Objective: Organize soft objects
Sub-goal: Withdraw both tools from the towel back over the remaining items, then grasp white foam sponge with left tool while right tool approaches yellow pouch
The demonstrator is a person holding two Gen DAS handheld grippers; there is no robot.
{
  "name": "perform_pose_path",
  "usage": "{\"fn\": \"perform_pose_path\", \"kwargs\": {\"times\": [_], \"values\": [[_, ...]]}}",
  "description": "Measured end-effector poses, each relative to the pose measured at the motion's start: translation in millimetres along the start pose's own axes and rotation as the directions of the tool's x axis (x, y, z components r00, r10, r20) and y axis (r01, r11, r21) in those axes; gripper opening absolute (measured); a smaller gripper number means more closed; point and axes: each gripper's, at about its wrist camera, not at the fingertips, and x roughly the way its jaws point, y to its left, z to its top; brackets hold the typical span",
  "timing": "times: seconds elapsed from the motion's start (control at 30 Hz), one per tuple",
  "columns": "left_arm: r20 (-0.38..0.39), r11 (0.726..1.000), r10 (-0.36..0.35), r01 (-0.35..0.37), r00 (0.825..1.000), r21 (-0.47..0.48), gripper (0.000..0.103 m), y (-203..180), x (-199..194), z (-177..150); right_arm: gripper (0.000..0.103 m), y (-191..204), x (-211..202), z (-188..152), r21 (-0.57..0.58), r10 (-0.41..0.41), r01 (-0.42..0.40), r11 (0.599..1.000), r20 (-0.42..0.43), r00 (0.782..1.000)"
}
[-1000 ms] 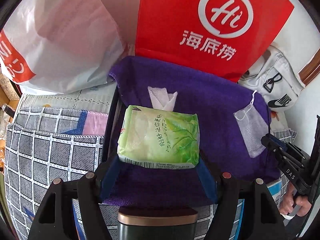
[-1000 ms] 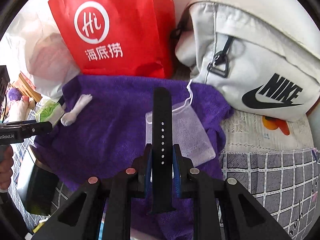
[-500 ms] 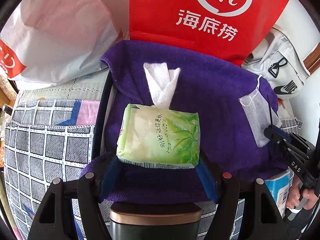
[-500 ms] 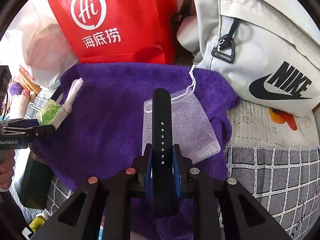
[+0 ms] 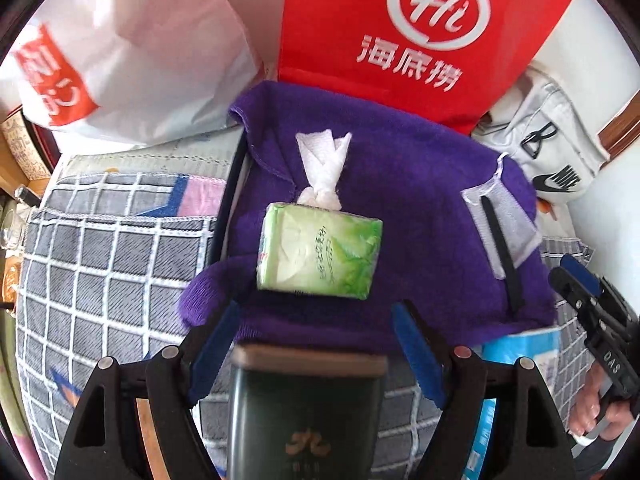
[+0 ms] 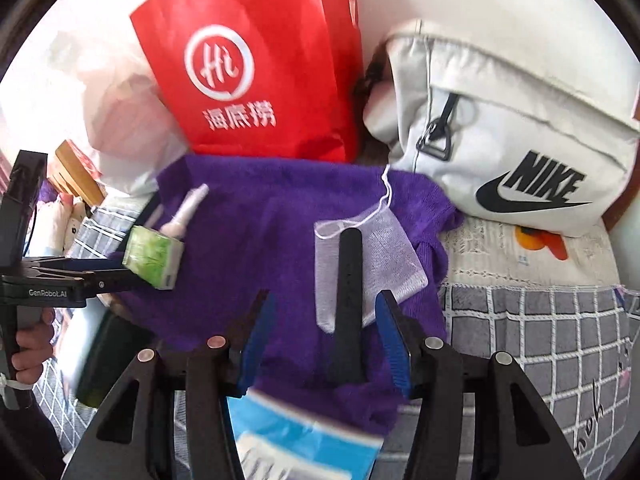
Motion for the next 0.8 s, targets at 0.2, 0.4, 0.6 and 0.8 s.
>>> {"fn": "perform_pose_path", "kwargs": {"times": [0.2, 0.4, 0.6, 0.8], "values": [[0.106, 1.000, -0.017, 0.018, 0.994, -0.016, 0.078, 13, -47, -23, 0.052, 19, -44, -19, 0.001, 0.017, -0.017, 1.000, 0.070, 0.997], [0.177, 1.000, -0.004, 0.010, 0.984, -0.030, 0.078, 27, -89, -66, 0.052, 43, -87, -51, 0.001, 0.058, -0.059, 0.998, 0.094, 0.994], [0.165, 0.999, -0.006, 0.011, 0.986, -0.032, 0.078, 34, -102, -105, 0.053, 71, -111, -97, -0.013, 0.091, -0.090, 0.996, 0.062, 0.994], [0.144, 0.999, -0.033, 0.037, 0.989, -0.027, 0.078, 32, -108, -150, 0.056, 85, -121, -138, -0.011, 0.105, -0.104, 0.994, 0.024, 0.994]]}}
